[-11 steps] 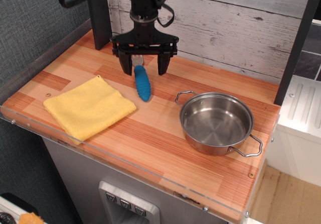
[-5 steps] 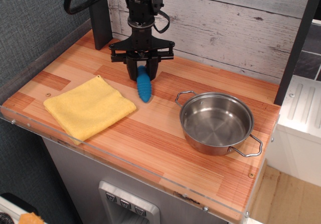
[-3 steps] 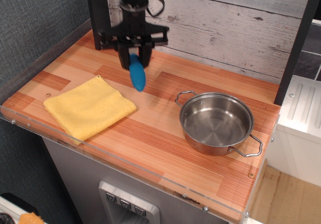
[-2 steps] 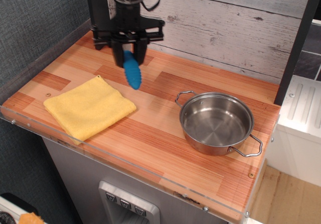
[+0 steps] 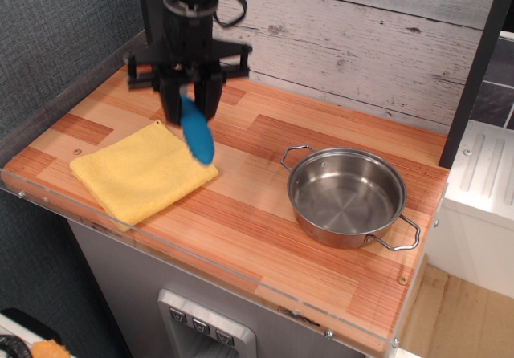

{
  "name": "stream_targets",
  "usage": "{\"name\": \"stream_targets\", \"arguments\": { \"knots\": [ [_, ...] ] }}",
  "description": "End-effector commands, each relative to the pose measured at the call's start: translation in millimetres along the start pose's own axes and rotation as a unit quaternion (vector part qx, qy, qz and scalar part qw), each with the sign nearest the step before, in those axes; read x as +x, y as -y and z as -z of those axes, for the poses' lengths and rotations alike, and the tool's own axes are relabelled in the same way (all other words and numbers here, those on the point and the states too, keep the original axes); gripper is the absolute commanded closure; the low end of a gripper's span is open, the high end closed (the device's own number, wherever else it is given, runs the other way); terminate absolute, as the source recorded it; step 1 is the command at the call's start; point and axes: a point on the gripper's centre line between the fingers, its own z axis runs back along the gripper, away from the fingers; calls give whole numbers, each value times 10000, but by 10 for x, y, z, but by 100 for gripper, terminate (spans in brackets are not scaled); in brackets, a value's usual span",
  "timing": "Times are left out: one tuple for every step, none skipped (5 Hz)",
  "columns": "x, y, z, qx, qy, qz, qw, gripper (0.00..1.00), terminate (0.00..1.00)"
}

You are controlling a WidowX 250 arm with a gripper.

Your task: Moved blue fork on top of yellow cloth

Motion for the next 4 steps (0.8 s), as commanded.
{"name": "stream_targets", "arguments": {
  "knots": [
    [-252, -215, -16, -162, 289, -352, 9988, 100, 0],
    [-368, -263, 95, -42, 356, -655, 9972, 100, 0],
    [-449, -216, 194, -32, 446, -745, 9962, 100, 0],
    [-452, -214, 285, -101, 512, -994, 9937, 100, 0]
  ]
}}
